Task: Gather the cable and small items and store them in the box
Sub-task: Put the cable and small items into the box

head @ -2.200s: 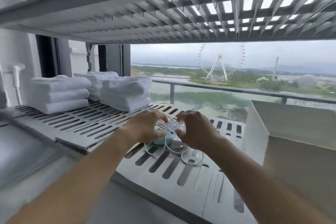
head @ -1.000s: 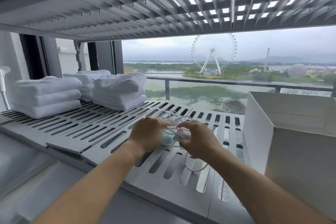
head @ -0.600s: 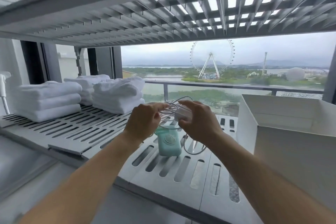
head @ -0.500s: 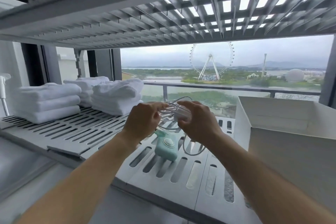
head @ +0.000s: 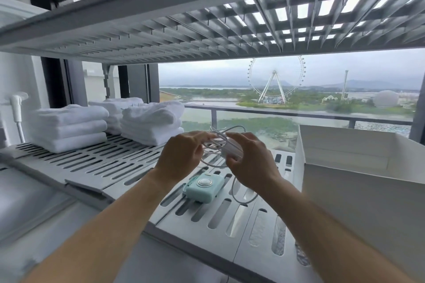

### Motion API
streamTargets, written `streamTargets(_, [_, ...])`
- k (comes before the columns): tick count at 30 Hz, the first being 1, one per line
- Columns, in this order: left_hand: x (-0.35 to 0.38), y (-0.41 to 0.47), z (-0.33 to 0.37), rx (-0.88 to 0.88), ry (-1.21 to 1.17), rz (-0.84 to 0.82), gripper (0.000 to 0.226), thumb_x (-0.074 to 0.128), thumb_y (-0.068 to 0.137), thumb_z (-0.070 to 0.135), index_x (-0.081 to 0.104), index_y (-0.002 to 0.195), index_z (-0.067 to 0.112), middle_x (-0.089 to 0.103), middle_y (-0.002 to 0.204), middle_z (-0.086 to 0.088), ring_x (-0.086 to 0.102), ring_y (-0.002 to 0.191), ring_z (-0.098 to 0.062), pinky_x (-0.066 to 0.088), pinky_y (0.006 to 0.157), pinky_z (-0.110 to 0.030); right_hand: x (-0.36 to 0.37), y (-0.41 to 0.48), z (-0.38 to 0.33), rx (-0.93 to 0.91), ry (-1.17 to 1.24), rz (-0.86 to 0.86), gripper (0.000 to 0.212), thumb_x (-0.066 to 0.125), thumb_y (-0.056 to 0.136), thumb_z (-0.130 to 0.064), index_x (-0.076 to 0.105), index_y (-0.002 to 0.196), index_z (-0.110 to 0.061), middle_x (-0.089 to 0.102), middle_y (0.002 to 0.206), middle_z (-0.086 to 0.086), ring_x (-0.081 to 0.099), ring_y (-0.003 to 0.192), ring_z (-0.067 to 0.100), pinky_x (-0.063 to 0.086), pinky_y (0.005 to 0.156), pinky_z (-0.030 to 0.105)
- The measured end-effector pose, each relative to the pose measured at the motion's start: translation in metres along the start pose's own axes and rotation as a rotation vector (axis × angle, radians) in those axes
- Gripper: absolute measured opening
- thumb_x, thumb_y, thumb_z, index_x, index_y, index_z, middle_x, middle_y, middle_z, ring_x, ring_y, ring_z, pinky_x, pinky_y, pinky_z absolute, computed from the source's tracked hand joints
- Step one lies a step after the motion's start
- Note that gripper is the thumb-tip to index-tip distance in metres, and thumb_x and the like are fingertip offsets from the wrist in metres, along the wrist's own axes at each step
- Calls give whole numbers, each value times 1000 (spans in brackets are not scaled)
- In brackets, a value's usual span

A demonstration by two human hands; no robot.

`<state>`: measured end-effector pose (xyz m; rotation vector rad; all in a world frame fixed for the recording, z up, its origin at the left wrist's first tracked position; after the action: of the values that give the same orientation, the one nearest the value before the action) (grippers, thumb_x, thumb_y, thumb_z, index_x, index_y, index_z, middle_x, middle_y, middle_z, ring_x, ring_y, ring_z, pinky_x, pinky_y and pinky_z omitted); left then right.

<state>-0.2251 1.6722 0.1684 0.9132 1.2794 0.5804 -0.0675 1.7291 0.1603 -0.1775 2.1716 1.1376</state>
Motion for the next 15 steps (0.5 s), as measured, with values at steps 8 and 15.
streamTargets(8, [-12, 14, 22, -12, 13, 120, 38, 68, 73, -3, 69, 103, 21, 73, 99, 0, 69, 74, -11, 50, 70, -16, -32, 4, -10, -44, 32, 111, 38, 65, 74, -16, 63, 111, -23, 59, 116, 0, 58, 95, 21, 45, 80, 27])
streamTargets(15, [-23, 52, 66, 0, -57, 282, 38, 69, 70, -4, 70, 98, 21, 74, 94, -1, 69, 72, -15, 49, 71, -19, -91, 13, -18, -95, 19, 242, 40, 67, 72, -17, 62, 111, -23, 59, 115, -1, 58, 96, 19, 48, 82, 32])
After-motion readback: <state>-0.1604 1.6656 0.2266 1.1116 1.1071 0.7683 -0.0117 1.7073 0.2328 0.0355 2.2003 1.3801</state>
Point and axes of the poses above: each hand's wrist, its own y-axis towards the middle knuckle, its own x-axis out of the palm, z = x × y, the point moved 1 cm from there along y, towards the middle knuckle
